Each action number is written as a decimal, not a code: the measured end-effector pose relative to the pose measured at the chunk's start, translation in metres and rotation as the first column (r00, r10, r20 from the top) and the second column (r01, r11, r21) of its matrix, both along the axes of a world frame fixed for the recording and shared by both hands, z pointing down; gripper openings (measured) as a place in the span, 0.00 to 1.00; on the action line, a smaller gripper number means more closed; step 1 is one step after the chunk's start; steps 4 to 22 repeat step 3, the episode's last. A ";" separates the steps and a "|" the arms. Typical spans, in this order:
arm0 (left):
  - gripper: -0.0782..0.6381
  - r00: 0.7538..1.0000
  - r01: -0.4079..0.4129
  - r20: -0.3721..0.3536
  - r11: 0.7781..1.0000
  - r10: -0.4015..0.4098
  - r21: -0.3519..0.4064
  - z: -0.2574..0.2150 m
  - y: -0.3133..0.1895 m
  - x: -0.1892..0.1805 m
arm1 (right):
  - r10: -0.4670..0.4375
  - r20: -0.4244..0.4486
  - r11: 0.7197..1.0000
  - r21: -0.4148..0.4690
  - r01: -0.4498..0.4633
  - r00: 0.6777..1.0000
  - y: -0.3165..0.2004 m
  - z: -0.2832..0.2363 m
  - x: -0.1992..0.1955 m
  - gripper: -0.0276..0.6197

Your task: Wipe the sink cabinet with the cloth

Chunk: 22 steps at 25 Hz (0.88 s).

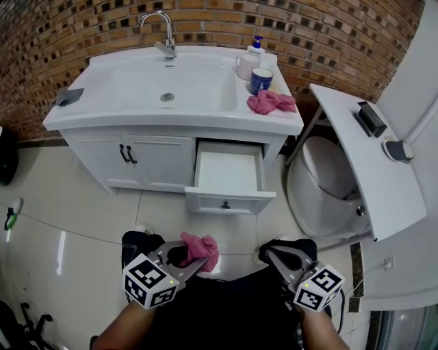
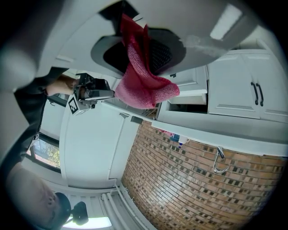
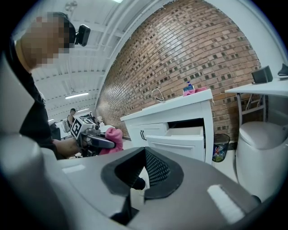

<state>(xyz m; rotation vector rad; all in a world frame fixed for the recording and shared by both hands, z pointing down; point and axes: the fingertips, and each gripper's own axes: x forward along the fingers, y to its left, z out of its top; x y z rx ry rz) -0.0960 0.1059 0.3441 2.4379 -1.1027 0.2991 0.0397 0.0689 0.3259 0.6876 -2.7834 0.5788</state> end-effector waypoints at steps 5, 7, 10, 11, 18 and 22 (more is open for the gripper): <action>0.26 1.000 -0.006 -0.002 1.000 0.006 0.000 0.000 -0.001 0.003 | -0.001 -0.001 1.000 -0.003 0.001 1.000 0.000 0.001 0.000 0.05; 0.26 1.000 -0.006 -0.002 1.000 0.006 0.000 0.000 -0.001 0.003 | -0.001 -0.001 1.000 -0.003 0.001 1.000 0.000 0.001 0.000 0.05; 0.26 1.000 -0.006 -0.002 1.000 0.006 0.000 0.000 -0.001 0.003 | -0.001 -0.001 1.000 -0.003 0.001 1.000 0.000 0.001 0.000 0.05; 0.26 1.000 -0.006 -0.002 1.000 0.006 0.000 0.000 -0.001 0.003 | -0.001 -0.001 1.000 -0.003 0.001 1.000 0.000 0.001 0.000 0.05; 0.26 1.000 -0.006 -0.002 1.000 0.006 0.000 0.000 -0.001 0.003 | -0.001 -0.001 1.000 -0.003 0.001 1.000 0.000 0.001 0.000 0.05; 0.26 1.000 -0.006 -0.002 1.000 0.006 0.000 0.000 -0.001 0.003 | -0.001 -0.001 1.000 -0.003 0.001 1.000 0.000 0.001 0.000 0.05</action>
